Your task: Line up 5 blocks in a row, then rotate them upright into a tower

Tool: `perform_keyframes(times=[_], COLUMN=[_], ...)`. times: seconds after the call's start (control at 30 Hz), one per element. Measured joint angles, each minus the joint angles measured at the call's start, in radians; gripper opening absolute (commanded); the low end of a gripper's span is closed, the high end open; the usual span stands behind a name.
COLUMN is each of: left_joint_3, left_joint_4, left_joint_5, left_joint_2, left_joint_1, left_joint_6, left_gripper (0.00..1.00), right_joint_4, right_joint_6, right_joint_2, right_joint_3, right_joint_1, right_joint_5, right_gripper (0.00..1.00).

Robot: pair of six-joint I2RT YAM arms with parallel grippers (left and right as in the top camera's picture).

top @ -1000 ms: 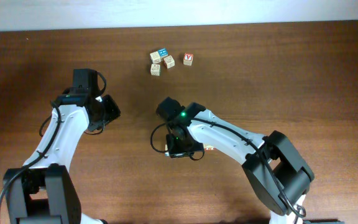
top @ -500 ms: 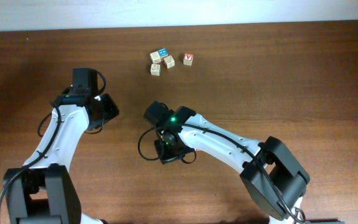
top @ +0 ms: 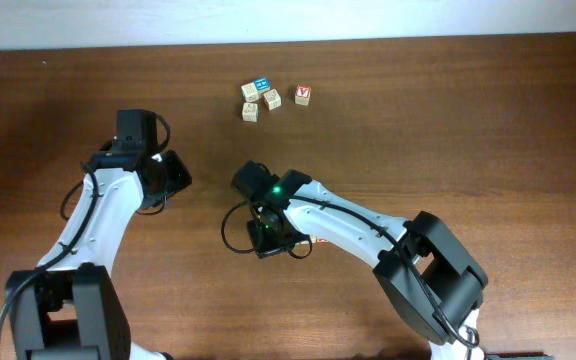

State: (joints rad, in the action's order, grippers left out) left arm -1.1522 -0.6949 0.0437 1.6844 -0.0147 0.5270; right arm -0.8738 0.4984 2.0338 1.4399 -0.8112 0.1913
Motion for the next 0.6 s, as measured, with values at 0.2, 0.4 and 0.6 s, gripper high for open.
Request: perform_keyframes(times=[0.2,0.4,0.6], left_joint_3=[0.0,0.0,0.137], left_joint_4=[0.0,-0.082,-0.063], left_joint_5=[0.0,0.05,0.15], left_joint_2=[0.0,0.0,0.001], left_joint_1=[0.0,0.036,0.257], left_joint_6=[0.0,-0.007,-0.007], left_gripper=[0.36,0.0,0.0], right_joint_4=[0.005,-0.072,-0.325], right_joint_6=[-0.059,-0.039,-0.195], right_joint_2=[0.0,-0.018,-0.163], right_joint_3=[0.114,0.136,0.079], right_joint_1=[0.0,0.151,0.621], right_joint_5=[0.005,-0.003,0.129], right_gripper=[0.04,0.04,0.04])
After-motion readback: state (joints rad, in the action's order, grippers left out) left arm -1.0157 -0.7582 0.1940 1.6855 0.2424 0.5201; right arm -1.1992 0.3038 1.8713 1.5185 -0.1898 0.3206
